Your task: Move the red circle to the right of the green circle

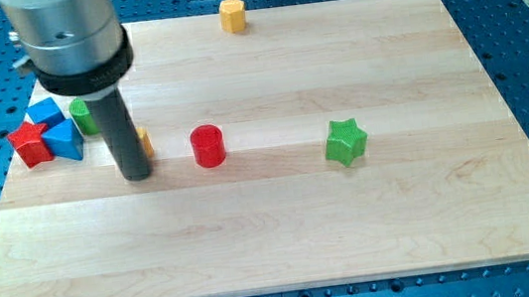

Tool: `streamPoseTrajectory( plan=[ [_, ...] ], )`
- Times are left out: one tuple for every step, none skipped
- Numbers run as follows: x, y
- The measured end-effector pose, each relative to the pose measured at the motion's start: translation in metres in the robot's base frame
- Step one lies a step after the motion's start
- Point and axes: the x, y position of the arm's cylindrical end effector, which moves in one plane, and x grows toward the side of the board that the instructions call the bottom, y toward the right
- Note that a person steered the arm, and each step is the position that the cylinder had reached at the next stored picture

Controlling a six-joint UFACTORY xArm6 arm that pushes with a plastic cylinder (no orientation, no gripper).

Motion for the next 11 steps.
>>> streamPoseTrajectory(
  plan=[
    [0.016,0.013],
    [0.033,0.106],
    [0.014,0.123],
    [-0.029,0.051],
    [-0.032,0.044],
    [-0.032,0.08],
    [-0.043,0.061],
    [-0.043,0.021],
    [-0.043,-0.006],
    [-0.024,0.028],
    [0.001,0.022]
  ],
)
